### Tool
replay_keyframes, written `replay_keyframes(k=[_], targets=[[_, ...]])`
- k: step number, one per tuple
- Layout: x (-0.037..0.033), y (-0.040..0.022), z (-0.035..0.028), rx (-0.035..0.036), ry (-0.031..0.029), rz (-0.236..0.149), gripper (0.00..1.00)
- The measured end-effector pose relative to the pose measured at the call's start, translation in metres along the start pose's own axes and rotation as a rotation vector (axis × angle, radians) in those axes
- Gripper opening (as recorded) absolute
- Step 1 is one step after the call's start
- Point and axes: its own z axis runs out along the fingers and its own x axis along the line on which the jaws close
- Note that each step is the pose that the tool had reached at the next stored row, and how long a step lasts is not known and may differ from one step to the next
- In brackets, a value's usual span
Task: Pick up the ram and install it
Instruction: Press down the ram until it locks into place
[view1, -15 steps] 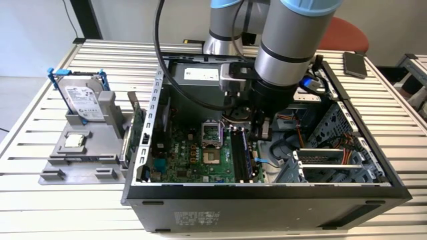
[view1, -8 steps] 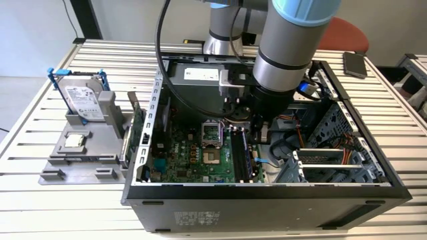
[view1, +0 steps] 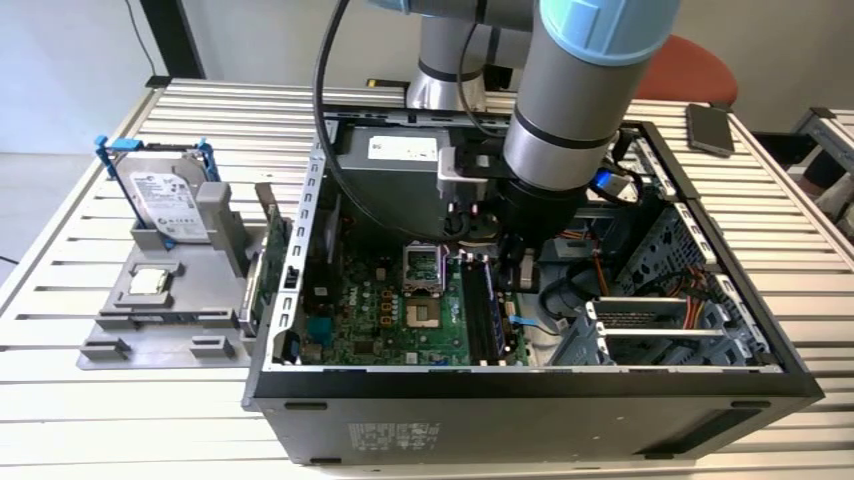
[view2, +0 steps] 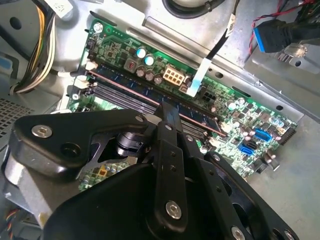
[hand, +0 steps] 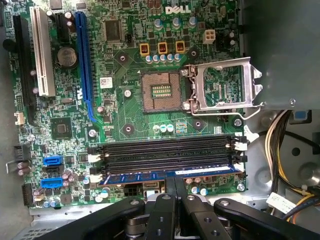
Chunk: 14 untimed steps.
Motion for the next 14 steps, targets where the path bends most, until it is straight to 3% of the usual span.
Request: replay_keyframes(k=[10, 14], targets=[[0.0000, 0.0000, 0.0002, -0.0012, 0.0000, 0.000, 0.00], [0.0001, 0.0000, 0.0055, -0.0013, 0.0000, 0.000, 0.00]])
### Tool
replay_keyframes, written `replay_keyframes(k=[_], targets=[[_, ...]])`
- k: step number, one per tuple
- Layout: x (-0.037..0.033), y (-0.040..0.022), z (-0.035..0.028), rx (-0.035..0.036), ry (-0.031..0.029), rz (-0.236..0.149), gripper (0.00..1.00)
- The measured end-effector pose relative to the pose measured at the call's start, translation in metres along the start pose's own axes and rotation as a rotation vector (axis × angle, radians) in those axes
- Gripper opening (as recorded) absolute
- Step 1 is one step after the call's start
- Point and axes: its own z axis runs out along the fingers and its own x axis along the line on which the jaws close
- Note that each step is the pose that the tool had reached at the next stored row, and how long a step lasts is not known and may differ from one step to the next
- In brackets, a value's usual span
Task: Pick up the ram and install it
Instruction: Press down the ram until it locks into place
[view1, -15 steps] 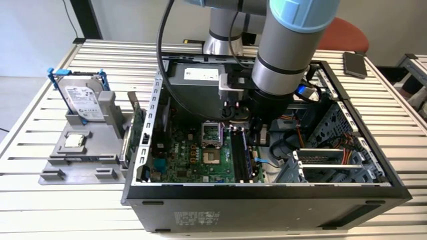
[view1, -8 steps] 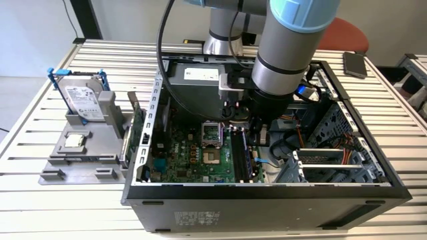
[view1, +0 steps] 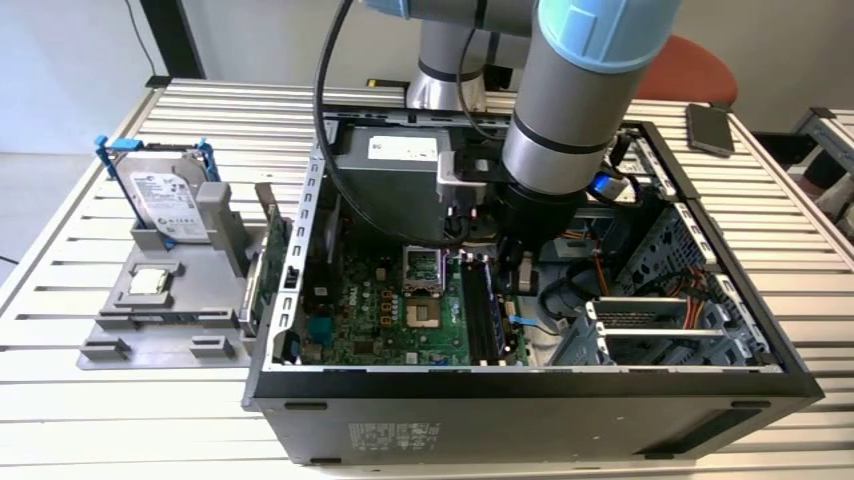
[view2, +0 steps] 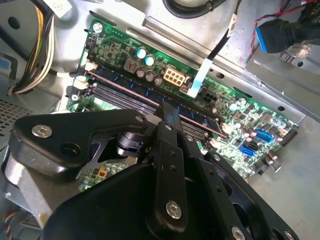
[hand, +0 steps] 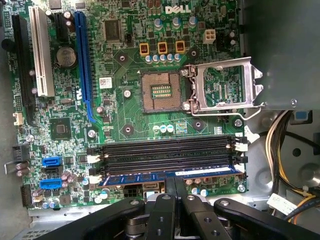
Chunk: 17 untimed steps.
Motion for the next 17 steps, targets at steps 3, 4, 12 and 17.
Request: replay_keyframes(k=[3, 4, 12, 17], targets=[[0.0001, 0.0000, 0.0054, 0.0000, 0.0000, -0.002, 0.00], [0.0001, 0.0000, 0.0072, 0.0000, 0.0001, -0.003, 0.00], [0.0001, 0.0000, 0.0204, -0.0005, 0.0022, -0.007, 0.00], [-0.0003, 0.0001, 0.0073, -0.0010, 0.0000, -0.007, 0.00]])
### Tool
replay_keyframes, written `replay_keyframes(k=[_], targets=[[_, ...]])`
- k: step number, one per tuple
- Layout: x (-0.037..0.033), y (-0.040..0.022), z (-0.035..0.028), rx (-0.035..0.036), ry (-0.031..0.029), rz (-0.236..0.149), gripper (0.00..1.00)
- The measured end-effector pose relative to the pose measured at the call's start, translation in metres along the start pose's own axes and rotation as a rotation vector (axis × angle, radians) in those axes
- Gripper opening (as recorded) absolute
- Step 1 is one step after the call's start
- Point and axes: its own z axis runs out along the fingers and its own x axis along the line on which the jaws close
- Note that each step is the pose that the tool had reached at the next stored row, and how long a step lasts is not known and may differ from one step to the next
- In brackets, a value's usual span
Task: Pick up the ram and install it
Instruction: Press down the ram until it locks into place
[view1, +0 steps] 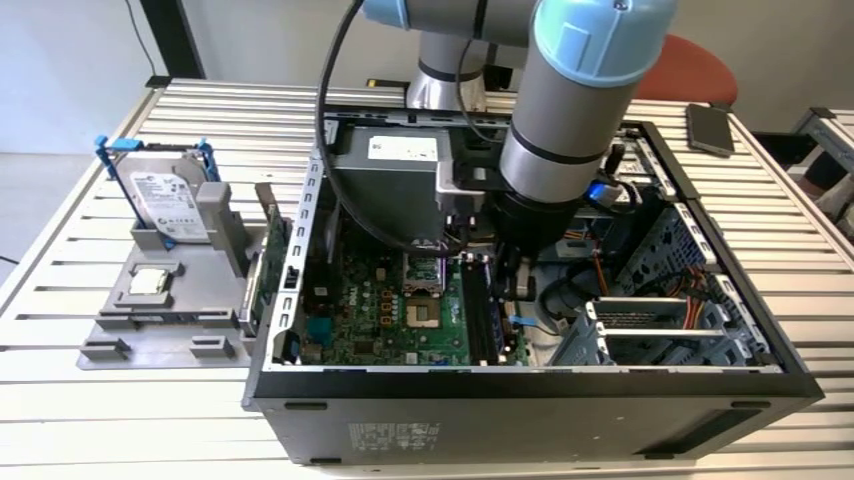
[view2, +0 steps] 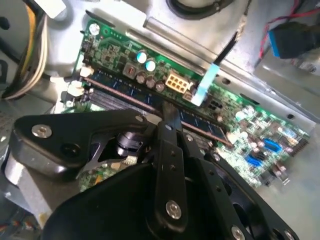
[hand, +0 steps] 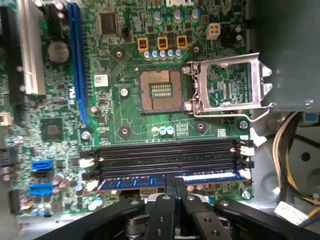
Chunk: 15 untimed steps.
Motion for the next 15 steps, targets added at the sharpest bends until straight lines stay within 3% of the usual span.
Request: replay_keyframes(k=[2, 4, 10, 15], targets=[[-0.0001, 0.0000, -0.0065, -0.0003, 0.0000, -0.001, 0.00], [-0.0003, 0.0000, -0.0181, -0.0004, 0.0001, -0.001, 0.00], [-0.0005, 0.0001, -0.0397, -0.0019, 0.0004, -0.001, 0.00], [-0.0006, 0.0001, -0.0419, -0.0019, 0.0000, -0.001, 0.00]])
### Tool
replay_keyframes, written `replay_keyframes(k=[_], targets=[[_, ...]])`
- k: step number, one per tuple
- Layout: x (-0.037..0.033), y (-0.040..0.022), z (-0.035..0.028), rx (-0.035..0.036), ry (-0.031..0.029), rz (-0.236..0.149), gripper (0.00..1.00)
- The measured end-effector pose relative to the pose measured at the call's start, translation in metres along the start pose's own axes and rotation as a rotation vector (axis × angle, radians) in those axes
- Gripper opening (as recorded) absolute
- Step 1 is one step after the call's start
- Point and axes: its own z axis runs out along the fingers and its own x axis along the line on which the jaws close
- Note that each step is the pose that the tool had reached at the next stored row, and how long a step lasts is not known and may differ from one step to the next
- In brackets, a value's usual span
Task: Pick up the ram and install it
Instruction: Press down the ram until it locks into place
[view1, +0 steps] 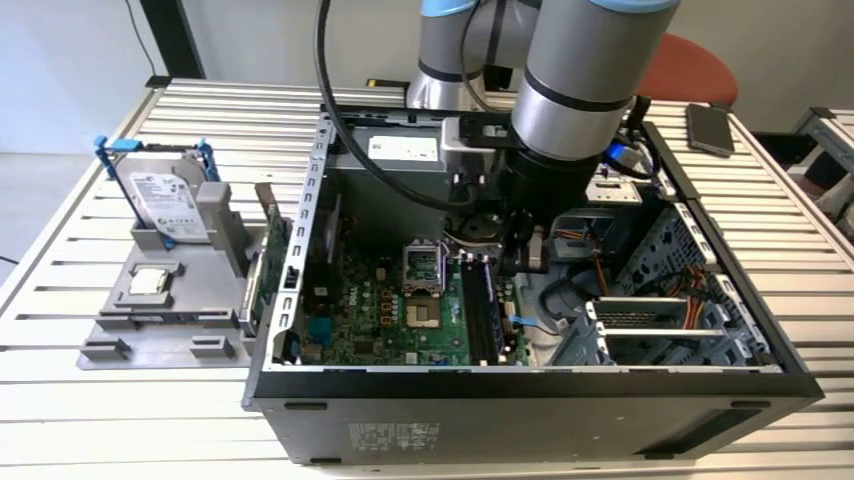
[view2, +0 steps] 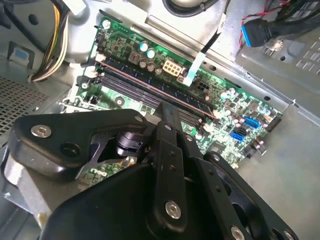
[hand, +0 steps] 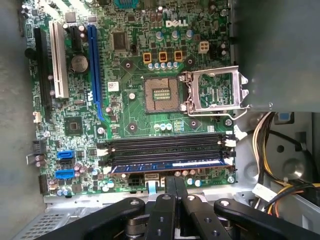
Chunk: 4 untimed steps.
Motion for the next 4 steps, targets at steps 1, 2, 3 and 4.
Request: replay_keyframes(k=[1, 2, 3, 4], targets=[[0.0000, 0.0000, -0.0004, 0.0000, 0.0003, 0.000, 0.00], [0.0000, 0.0000, -0.0006, 0.0000, 0.0003, 0.000, 0.00], [0.0000, 0.0000, -0.0006, 0.0000, 0.0003, 0.000, 0.00], [0.0000, 0.0000, -0.0006, -0.0001, 0.0003, 0.000, 0.00]])
